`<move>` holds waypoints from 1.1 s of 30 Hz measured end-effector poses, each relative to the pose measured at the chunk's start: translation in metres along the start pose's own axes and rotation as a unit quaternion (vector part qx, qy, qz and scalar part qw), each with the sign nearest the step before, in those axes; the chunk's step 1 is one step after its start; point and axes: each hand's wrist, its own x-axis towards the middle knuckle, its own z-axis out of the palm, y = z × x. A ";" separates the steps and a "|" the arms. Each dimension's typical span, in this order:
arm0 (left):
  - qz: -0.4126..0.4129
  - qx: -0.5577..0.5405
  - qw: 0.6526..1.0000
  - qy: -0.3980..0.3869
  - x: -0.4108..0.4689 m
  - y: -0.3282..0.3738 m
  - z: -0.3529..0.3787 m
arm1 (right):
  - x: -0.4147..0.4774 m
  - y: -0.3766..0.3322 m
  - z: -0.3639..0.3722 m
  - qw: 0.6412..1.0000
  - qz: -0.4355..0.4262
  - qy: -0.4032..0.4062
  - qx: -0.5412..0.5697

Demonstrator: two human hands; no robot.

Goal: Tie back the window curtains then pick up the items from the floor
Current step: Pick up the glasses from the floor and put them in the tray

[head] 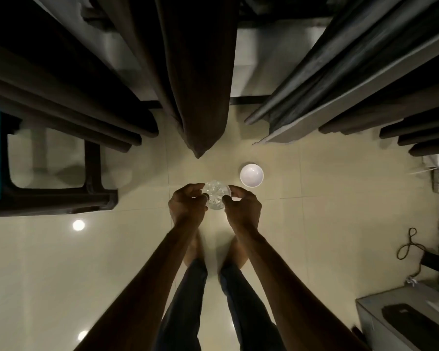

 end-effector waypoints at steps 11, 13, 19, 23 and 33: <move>0.015 -0.061 0.998 0.016 -0.154 0.064 -0.074 | -0.138 -0.064 -0.076 0.993 0.021 -0.033 0.109; 0.024 -0.060 0.998 0.016 -0.179 0.075 -0.087 | -0.163 -0.074 -0.088 0.993 0.004 -0.027 0.112; 0.062 -0.055 0.996 0.021 -0.245 0.100 -0.120 | -0.225 -0.097 -0.124 0.987 -0.017 -0.040 0.155; 0.068 -0.071 0.994 0.037 -0.288 0.110 -0.132 | -0.262 -0.109 -0.144 0.980 -0.023 -0.046 0.194; 0.164 -0.072 0.980 0.090 -0.356 0.132 -0.168 | -0.311 -0.136 -0.157 0.967 -0.064 -0.069 0.236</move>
